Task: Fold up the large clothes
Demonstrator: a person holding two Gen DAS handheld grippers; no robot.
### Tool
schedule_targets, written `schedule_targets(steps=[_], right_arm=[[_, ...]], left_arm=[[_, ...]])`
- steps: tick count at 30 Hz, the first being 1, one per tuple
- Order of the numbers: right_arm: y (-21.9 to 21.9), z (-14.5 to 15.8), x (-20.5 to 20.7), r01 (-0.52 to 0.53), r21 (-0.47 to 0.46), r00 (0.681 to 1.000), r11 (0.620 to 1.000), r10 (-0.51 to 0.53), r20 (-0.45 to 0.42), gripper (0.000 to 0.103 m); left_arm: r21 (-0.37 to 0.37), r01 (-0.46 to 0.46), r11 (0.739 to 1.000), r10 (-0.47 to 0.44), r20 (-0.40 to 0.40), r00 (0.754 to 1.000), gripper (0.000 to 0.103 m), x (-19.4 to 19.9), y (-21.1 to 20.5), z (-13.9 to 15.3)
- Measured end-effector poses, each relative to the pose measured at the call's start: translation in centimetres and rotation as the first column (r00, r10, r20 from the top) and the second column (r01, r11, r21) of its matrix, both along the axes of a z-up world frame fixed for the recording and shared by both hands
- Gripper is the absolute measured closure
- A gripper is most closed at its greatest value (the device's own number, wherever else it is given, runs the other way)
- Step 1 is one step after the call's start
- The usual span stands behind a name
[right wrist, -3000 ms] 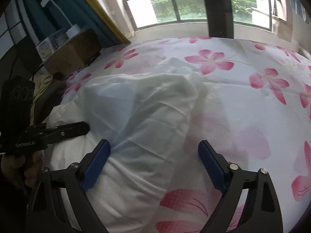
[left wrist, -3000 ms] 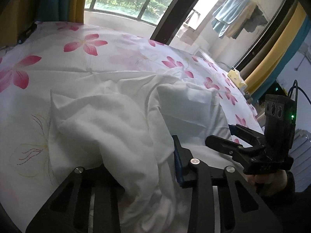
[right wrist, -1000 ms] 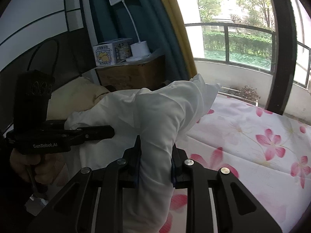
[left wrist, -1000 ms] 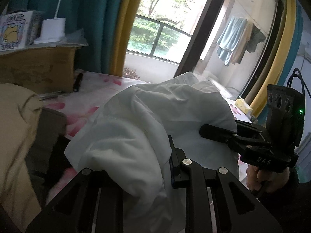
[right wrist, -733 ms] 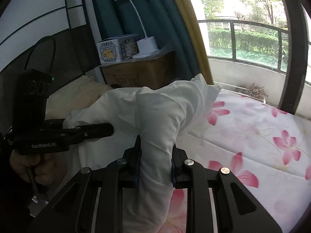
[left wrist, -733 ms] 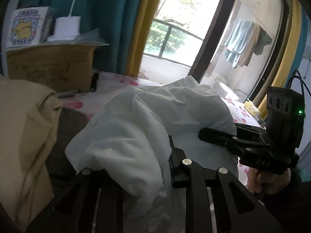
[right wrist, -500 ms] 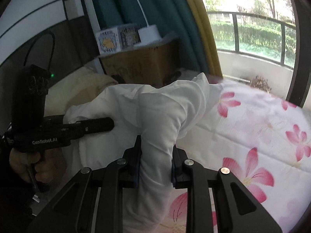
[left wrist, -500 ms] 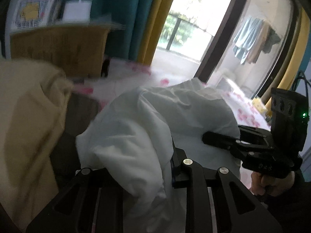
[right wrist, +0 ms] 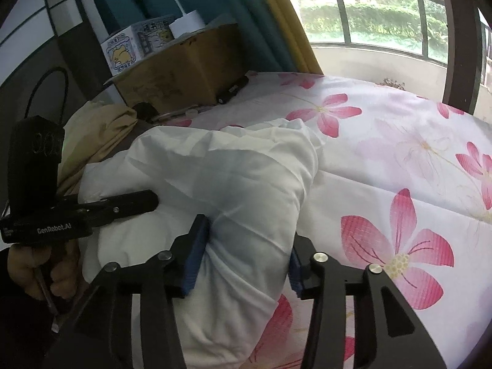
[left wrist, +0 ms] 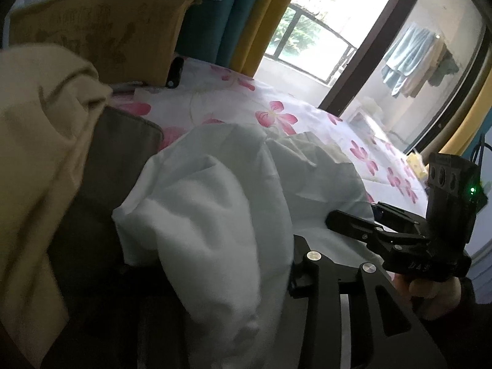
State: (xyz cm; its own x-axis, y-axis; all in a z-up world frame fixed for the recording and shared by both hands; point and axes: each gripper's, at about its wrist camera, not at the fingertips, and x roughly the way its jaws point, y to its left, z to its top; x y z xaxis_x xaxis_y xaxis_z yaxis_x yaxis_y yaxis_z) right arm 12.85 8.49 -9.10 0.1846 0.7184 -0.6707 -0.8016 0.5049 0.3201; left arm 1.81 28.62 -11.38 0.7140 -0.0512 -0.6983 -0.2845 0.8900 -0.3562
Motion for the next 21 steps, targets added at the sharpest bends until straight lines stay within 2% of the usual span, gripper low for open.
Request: schedule_targets(steps=[2,8,15,21], right_arm=[[-0.5,0.0,-0.2,0.003,-0.009,1.0,1.0,-0.003,0.004,0.045],[-1.3,0.3,-0.5,0.017,-0.03,1.0,0.999,-0.016,0.016,0.039],[-2.6,0.6,-1.1,0.018,-0.05,1.0,0.999,-0.017,0.02,0.032],[-3.8,0.4,-1.7,0.021,-0.057,1.0,0.998,-0.02,0.015,0.028]], left_arm=[[0.056,-0.006,0.998,0.006,-0.007,1.0,0.062,-0.3,-0.6,0.9],[0.184,-0.019,0.983,0.019,-0.001,1.0,0.062,-1.6,-2.0,3.0],[0.174,-0.041,0.984,0.052,-0.056,0.997,0.062,-1.5,-1.5,1.3],[0.179,-0.052,0.982,0.067,-0.079,0.995,0.061,-1.9,-1.4,1.2]])
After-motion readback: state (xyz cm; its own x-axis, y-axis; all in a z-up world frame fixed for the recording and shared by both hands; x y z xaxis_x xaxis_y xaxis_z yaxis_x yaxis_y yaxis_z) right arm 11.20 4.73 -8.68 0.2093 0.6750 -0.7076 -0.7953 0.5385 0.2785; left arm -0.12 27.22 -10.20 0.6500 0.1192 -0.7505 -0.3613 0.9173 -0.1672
